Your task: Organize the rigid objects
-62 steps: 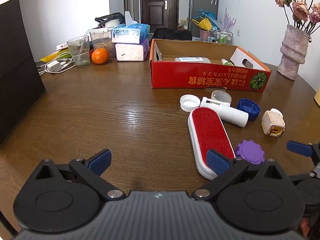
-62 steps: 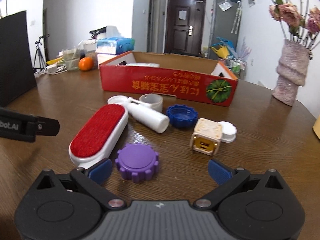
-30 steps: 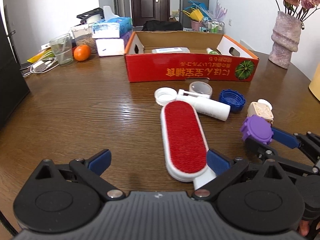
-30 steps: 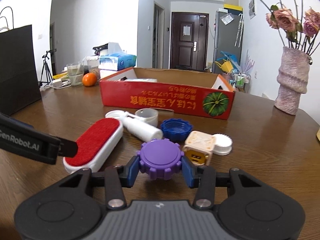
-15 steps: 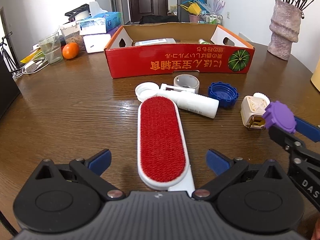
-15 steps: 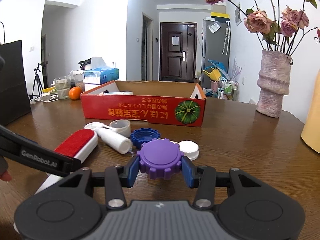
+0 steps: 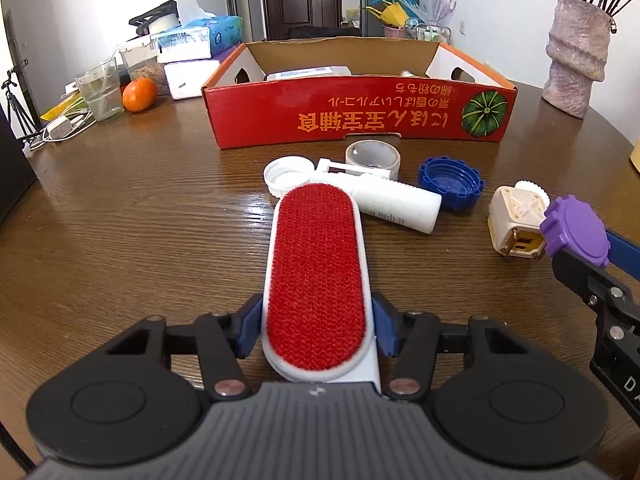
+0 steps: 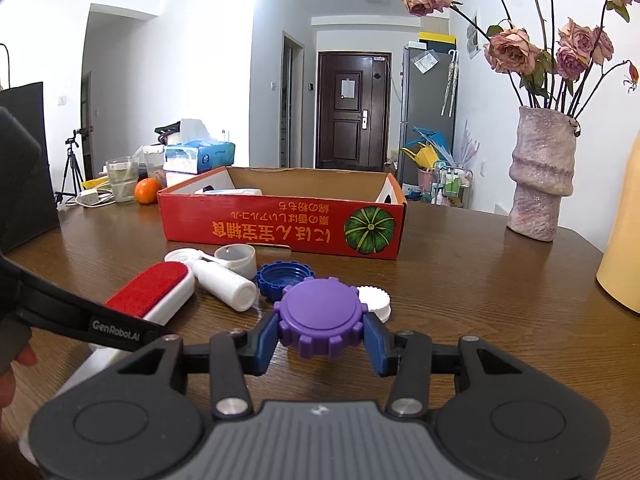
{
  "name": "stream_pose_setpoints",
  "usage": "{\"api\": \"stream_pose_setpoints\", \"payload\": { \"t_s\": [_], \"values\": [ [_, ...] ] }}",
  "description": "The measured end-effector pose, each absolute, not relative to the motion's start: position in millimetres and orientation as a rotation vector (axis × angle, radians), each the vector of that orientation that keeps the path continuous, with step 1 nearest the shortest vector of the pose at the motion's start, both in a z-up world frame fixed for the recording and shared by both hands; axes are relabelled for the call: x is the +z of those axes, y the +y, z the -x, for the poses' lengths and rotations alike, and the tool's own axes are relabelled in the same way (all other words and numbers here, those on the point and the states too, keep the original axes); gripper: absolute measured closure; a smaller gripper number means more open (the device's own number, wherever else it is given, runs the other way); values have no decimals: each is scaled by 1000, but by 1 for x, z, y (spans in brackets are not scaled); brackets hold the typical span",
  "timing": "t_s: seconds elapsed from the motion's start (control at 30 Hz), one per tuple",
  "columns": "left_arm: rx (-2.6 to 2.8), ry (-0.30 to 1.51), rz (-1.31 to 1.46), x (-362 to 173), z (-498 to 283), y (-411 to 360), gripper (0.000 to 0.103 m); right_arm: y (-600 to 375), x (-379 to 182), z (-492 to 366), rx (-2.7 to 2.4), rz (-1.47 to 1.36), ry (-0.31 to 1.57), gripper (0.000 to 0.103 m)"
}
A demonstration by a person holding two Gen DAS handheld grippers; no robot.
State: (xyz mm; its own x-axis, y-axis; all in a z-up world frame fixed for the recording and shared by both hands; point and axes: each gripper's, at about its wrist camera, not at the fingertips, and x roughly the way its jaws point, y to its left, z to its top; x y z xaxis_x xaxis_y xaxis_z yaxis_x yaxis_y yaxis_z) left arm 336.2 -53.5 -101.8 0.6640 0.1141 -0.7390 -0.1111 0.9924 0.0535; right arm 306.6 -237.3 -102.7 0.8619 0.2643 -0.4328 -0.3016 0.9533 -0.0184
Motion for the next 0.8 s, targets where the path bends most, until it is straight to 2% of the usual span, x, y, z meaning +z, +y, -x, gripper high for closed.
{"api": "stream_pose_setpoints", "payload": {
  "t_s": [0.8],
  "values": [
    [68, 793, 25, -74, -334, -43, 46, -235, -94, -306, 286, 75, 408, 58]
  ]
}}
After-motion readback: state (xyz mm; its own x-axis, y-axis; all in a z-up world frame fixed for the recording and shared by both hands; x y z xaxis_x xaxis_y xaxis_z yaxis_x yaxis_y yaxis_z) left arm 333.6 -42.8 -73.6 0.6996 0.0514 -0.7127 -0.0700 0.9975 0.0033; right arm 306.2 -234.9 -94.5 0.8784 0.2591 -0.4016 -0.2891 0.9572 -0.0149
